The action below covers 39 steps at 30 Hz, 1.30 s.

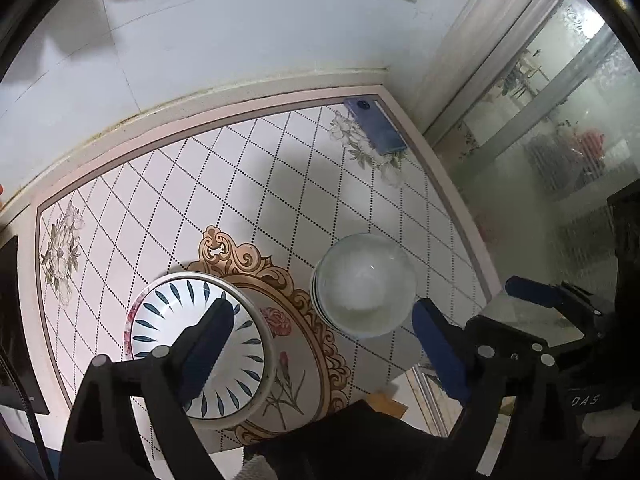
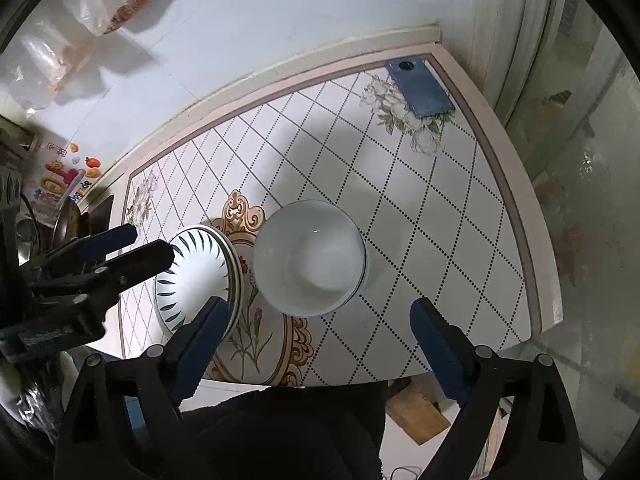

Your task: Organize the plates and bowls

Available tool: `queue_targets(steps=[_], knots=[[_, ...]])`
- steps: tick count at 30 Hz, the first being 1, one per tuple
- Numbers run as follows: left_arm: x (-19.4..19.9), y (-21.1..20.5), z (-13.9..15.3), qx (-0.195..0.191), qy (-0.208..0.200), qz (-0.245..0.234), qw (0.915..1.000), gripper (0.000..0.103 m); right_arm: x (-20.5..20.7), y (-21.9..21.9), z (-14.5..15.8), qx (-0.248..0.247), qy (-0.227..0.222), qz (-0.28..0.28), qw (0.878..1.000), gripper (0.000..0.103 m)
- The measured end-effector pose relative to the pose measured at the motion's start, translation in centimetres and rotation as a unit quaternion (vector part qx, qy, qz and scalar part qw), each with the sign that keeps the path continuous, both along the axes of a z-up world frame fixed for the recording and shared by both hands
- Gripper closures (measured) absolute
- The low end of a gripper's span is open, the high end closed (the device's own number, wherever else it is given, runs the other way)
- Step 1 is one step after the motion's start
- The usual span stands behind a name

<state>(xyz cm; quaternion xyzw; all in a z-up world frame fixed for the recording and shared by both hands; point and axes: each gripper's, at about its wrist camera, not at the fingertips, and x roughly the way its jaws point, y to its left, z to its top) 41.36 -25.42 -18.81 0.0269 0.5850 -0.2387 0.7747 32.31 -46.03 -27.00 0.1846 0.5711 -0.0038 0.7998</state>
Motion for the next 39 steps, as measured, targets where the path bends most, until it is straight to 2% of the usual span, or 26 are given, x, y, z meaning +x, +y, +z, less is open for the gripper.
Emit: queue_targets(steps=[4, 6, 10, 17, 20, 24, 29, 35, 39], knots=[[-0.7, 0.3, 1.0, -0.007, -0.007, -0.005, 0.9999, 0.01, -0.7, 0.1, 1.6, -0.005, -0.021, -0.008, 1.0, 0.004], [-0.9, 0.5, 1.4, -0.016, -0.007, -0.002, 0.9998, 0.004, -1.1, -0.2, 2.4, -0.008, -0.028, -0.014, 0.999, 0.003], [-0.9, 0.6, 1.4, -0.021, 0.0, 0.001, 0.9998, 0.003, -1.3, -0.6, 3.2, -0.032, -0.027, -0.022, 0.999, 0.003], [0.2, 0.1, -1.3, -0.003, 0.008, 0.011, 0.9999, 0.003, -0.7, -1.4, 1.8, -0.017, -0.019, -0.024, 0.999, 0.003], [1.3, -0.5, -3.4, 0.014, 0.014, 0.013, 0.9997, 0.003, 0.1, -2.0, -0.1, 0.008, -0.011, -0.023, 1.0, 0.003], [2.9, -1.4, -6.4, 0.02, 0.045, 0.02, 0.9986, 0.003, 1.5, -3.1, -4.0, 0.074, -0.004, -0.021, 0.997, 0.003], [5.2, -2.4, -10.6, 0.029, 0.091, 0.032, 0.9949, 0.003, 2.8, -3.5, -9.2, 0.119, 0.014, -0.019, 0.993, 0.003], [7.1, -3.2, -15.2, 0.025, 0.149, 0.043, 0.9876, 0.005, 3.7, -4.7, -15.3, 0.19, 0.041, -0.044, 0.98, 0.003], [7.5, -3.7, -17.6, 0.01, 0.186, 0.041, 0.9817, 0.014, 4.0, -5.4, -18.9, 0.24, 0.052, -0.063, 0.967, 0.004]])
